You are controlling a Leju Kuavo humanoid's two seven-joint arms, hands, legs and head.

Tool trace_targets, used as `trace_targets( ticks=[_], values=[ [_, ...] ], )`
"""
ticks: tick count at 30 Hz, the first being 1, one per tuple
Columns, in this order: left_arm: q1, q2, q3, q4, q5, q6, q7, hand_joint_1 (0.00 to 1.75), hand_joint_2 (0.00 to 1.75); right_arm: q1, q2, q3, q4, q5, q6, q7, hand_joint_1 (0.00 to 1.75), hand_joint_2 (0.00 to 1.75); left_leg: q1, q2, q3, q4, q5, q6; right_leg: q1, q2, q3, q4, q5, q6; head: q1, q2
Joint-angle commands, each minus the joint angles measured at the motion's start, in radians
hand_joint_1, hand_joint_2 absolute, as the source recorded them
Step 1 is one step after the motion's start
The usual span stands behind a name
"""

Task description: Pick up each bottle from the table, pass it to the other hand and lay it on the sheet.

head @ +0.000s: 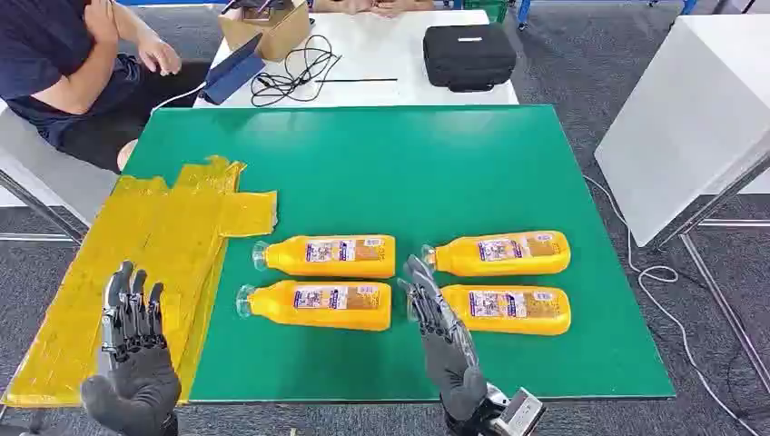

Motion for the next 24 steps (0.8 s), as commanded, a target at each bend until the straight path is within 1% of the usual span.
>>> trace_targets(
  ticks=[1,2,3,4,5,7,8,9,10,11,12,13,14,15,16,17,19,22,24],
  values=[
    [-0.071,0.025,-0.042,0.107,-0.004,-0.003,0.017,0.0,0.0,0.01,-0.021,-0.04,-0.018,0.0,-0.004,-0.016,0.0,0.0,-0.001,-0.002,0.002,-0.001,0.0,0.0,-0.001,-0.003,0.002,-0.001,0.0,0.001,0.001,0.0],
    [-0.074,0.023,-0.043,0.106,-0.005,-0.004,0.021,0.0,0.0,0.013,-0.02,-0.043,-0.021,0.002,-0.005,-0.016,0.0,0.0,0.0,-0.002,0.004,-0.002,-0.001,0.0,0.0,-0.004,0.005,-0.002,-0.001,0.002,0.0,0.0],
    [-0.074,0.021,-0.043,0.105,-0.005,-0.006,0.026,0.0,0.0,0.017,-0.015,-0.051,-0.022,0.025,-0.04,-0.009,0.0,0.0,0.0,-0.001,0.003,-0.001,0.0,0.0,0.0,-0.003,0.003,-0.002,-0.001,0.001,0.0,0.0],
    [-0.074,0.023,-0.045,0.106,-0.004,-0.011,0.029,0.0,0.0,0.022,-0.014,-0.052,-0.027,0.031,-0.05,-0.007,0.0,0.0,-0.001,-0.002,0.002,-0.001,0.0,0.0,-0.001,-0.003,0.002,-0.001,-0.001,0.001,0.0,0.0],
    [-0.075,0.024,-0.044,0.108,-0.003,-0.012,0.03,0.0,0.0,0.026,-0.013,-0.056,-0.028,0.036,-0.062,-0.003,0.0,0.0,0.0,-0.002,0.004,-0.001,-0.001,0.0,0.0,-0.003,0.005,-0.002,-0.001,0.002,0.0,0.0],
    [-0.075,0.024,-0.044,0.108,-0.003,-0.012,0.03,0.0,0.0,0.026,-0.013,-0.056,-0.028,0.036,-0.062,-0.003,0.0,0.0,0.0,-0.002,0.004,-0.001,-0.001,0.0,0.0,-0.004,0.006,-0.003,-0.002,0.002,0.001,0.0],
    [-0.076,0.026,-0.042,0.112,0.0,-0.014,0.03,0.0,0.0,0.031,-0.015,-0.058,-0.033,0.041,-0.07,0.003,0.0,0.0,0.0,-0.001,0.002,-0.001,0.0,0.0,0.0,-0.002,0.003,-0.001,-0.001,0.001,0.001,0.0],
    [-0.076,0.03,-0.04,0.116,0.004,-0.016,0.029,0.0,0.0,0.035,-0.025,-0.052,-0.041,0.076,-0.102,0.022,0.0,0.0,0.0,-0.001,0.004,-0.001,-0.001,0.0,0.0,-0.003,0.005,-0.002,-0.001,0.002,0.0,0.0],
    [-0.076,0.033,-0.037,0.119,0.005,-0.013,0.029,0.0,0.0,0.038,-0.042,-0.043,-0.049,0.121,-0.134,0.045,0.0,0.0,-0.001,-0.001,0.002,-0.001,0.0,0.0,-0.001,-0.002,0.003,-0.001,-0.001,0.001,0.0,0.0],
    [-0.073,0.037,-0.03,0.121,0.005,-0.008,0.027,0.0,0.0,0.045,-0.057,-0.043,-0.059,0.159,-0.156,0.071,0.0,1.75,0.0,-0.001,0.006,-0.001,-0.002,0.0,0.0,-0.003,0.008,-0.003,-0.002,0.002,0.0,0.0],
    [-0.067,0.035,-0.018,0.12,0.01,-0.004,0.019,0.0,0.0,0.052,-0.068,-0.051,-0.062,0.181,-0.166,0.097,0.0,1.75,0.001,-0.001,0.007,-0.001,-0.003,0.0,0.001,-0.003,0.009,-0.004,-0.003,0.003,0.0,0.0],
    [-0.06,0.038,-0.011,0.116,0.016,-0.007,0.013,0.0,0.0,0.059,-0.075,-0.059,-0.069,0.178,-0.166,0.094,0.0,1.75,0.001,-0.001,0.008,-0.001,-0.003,0.0,0.001,-0.004,0.01,-0.004,-0.003,0.003,0.0,0.0],
    [-0.06,0.038,-0.011,0.116,0.016,-0.007,0.013,0.0,0.0,0.059,-0.075,-0.059,-0.069,0.178,-0.166,0.094,0.0,1.75,0.0,-0.002,0.004,-0.002,-0.001,0.0,0.0,-0.004,0.006,-0.003,-0.001,0.002,0.0,0.0],
    [-0.06,0.038,-0.011,0.116,0.016,-0.007,0.013,0.0,0.0,0.059,-0.075,-0.059,-0.069,0.178,-0.166,0.094,0.0,1.75,0.0,-0.002,0.006,-0.002,-0.002,0.0,0.0,-0.004,0.008,-0.004,-0.002,0.002,0.0,0.0],
    [-0.06,0.038,-0.011,0.116,0.016,-0.007,0.013,0.0,0.0,0.059,-0.075,-0.059,-0.069,0.178,-0.166,0.094,0.0,1.75,0.0,-0.001,0.003,-0.002,-0.001,0.0,0.0,-0.003,0.004,-0.002,-0.001,0.002,0.0,0.0],
    [-0.06,0.038,-0.011,0.116,0.016,-0.007,0.013,0.0,0.0,0.059,-0.075,-0.059,-0.069,0.178,-0.166,0.094,0.0,1.75,0.0,-0.001,0.005,-0.001,-0.002,0.0,0.0,-0.003,0.006,-0.003,-0.001,0.002,0.0,0.0],
    [-0.06,0.038,-0.011,0.116,0.016,-0.007,0.013,0.0,0.0,0.059,-0.075,-0.059,-0.069,0.178,-0.166,0.094,0.0,1.75,-0.001,0.0,0.002,-0.001,0.0,0.0,-0.001,-0.001,0.002,-0.001,0.0,0.001,0.0,0.0],
    [-0.06,0.038,-0.011,0.116,0.016,-0.007,0.013,0.0,0.0,0.059,-0.075,-0.059,-0.069,0.178,-0.166,0.094,0.0,1.75,0.0,0.0,0.004,-0.001,-0.001,0.0,0.0,-0.002,0.005,-0.003,-0.001,0.002,0.001,0.0],
    [-0.06,0.038,-0.011,0.116,0.016,-0.007,0.013,0.0,0.0,0.059,-0.075,-0.059,-0.069,0.178,-0.166,0.094,0.0,1.75,0.0,0.0,0.002,-0.001,0.0,0.0,0.0,-0.001,0.003,-0.001,-0.001,0.001,0.0,0.0]
  ],
)
